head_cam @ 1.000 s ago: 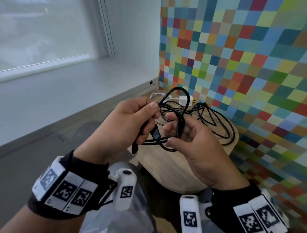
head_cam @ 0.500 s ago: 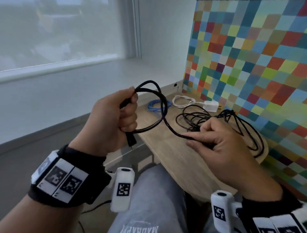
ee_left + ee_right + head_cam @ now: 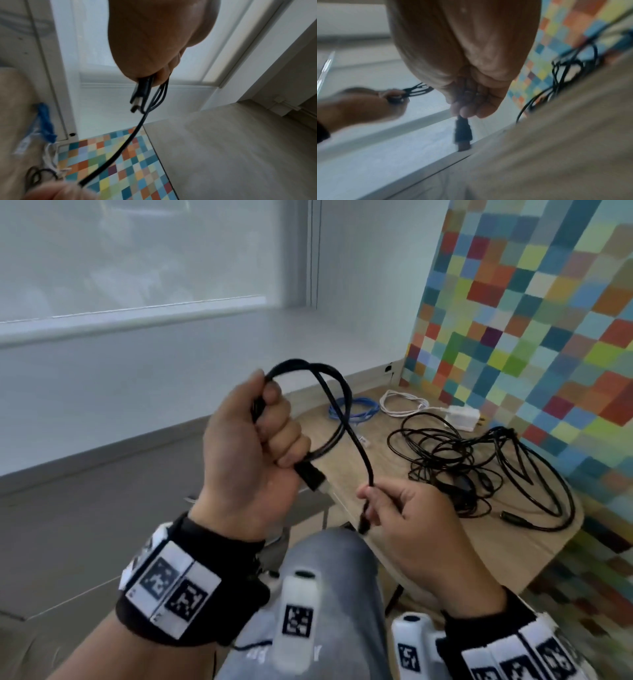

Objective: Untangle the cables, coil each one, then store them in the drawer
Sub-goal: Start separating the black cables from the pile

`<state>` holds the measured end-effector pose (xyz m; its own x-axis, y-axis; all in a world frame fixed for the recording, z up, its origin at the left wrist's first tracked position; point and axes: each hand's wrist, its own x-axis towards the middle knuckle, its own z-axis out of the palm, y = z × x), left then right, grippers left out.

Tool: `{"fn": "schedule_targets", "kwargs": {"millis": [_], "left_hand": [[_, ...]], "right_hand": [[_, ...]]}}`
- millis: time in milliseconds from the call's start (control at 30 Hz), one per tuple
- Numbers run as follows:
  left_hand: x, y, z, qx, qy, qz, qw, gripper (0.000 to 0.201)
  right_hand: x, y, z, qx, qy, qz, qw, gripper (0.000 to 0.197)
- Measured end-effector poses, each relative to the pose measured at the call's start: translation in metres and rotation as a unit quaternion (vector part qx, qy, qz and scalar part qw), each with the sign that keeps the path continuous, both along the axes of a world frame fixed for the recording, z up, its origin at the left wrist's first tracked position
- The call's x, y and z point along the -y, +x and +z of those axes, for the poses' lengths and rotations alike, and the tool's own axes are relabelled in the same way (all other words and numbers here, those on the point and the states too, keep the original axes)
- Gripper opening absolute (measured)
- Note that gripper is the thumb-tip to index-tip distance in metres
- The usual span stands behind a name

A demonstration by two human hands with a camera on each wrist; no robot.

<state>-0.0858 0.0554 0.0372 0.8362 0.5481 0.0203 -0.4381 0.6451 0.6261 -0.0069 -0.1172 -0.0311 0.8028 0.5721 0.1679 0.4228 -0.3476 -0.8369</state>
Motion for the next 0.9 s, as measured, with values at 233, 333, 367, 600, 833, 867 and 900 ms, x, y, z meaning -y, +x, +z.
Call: {"fn": "schedule_targets", "kwargs": {"millis": [233,333,367,600,833,867,900], "left_hand": [[0.016,0.033,0.02,0.045,0.005,-0.016,0.999,0.04],[0.025,0.044,0.013,0.037,-0.004,-0.046,0.998,0.037],[0.029,0.046,0.009,0.028,-0.005,-0.053,0.998,0.037],[0.063,0.049,-0.023,-0.007,0.009,-0.048,0.999,0.041],[0.071,0.054,-0.03,-0.02,0.098,-0.078,0.992,0.039],[0.071,0.054,-0.029,-0.022,0.109,-0.079,0.991,0.039],[0.07,0.054,-0.029,-0.024,0.122,-0.081,0.989,0.038]], "right_hand": [[0.003,0.023,0.023,-0.208,0.202,-0.024,0.957,0.025],[0.009,0.019,0.027,-0.324,0.339,0.048,0.882,0.051],[0.012,0.019,0.028,-0.334,0.363,0.069,0.867,0.058],[0.023,0.008,0.02,-0.224,0.334,0.023,0.915,0.027],[0.029,0.015,0.014,-0.246,0.331,-0.054,0.909,0.018],[0.029,0.016,0.015,-0.264,0.34,-0.052,0.901,0.017],[0.03,0.017,0.016,-0.281,0.35,-0.049,0.892,0.016]]}}
